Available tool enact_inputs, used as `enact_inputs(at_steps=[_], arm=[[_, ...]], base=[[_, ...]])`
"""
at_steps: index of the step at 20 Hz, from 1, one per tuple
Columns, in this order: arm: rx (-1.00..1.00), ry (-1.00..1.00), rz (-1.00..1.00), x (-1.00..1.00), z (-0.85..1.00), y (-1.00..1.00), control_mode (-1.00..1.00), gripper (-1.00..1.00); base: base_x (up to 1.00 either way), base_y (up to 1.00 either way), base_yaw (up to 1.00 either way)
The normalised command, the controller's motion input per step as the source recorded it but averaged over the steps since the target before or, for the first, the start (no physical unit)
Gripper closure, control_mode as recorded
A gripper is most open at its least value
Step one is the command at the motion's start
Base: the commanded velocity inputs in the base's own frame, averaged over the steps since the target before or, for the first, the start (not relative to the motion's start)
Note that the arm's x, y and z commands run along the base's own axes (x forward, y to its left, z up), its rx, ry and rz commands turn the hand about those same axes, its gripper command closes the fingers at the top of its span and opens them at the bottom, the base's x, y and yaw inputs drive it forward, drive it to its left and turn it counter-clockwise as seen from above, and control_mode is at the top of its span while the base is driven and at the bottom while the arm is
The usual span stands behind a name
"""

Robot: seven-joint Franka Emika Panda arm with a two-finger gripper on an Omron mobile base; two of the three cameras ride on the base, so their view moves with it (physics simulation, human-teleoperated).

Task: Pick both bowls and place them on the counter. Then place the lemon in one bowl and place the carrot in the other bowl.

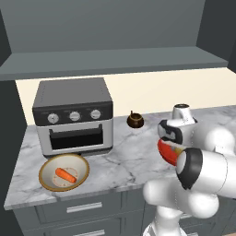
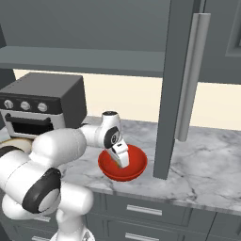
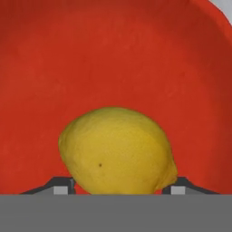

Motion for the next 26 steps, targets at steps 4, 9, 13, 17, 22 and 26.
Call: enact_inputs(at_steps=[4, 9, 13, 17, 22, 26], arm=[[0.05, 0.08, 0.00, 0.14, -0.29, -0.02, -1.00, -1.00], [0.07, 0.01, 0.00, 0.01, -0.09, -0.08, -1.00, -1.00], [0.02, -0.01, 0.00, -0.42, 0.27, -0.03, -1.00, -1.00], [0.00, 0.00, 0.00, -0.44, 0.43, 0.03, -1.00, -1.00], [0.00, 0.00, 0.00, -0.71, 0.44, 0.09, -1.00, -1.00], [0.00, 0.00, 0.00, -0.79, 0.38, 0.31, -1.00, -1.00]], base=[[0.00, 0.00, 0.00], [0.00, 0.00, 0.00], [0.00, 0.00, 0.00], [0.00, 0.00, 0.00], [0.00, 0.00, 0.00], [0.00, 0.00, 0.00]])
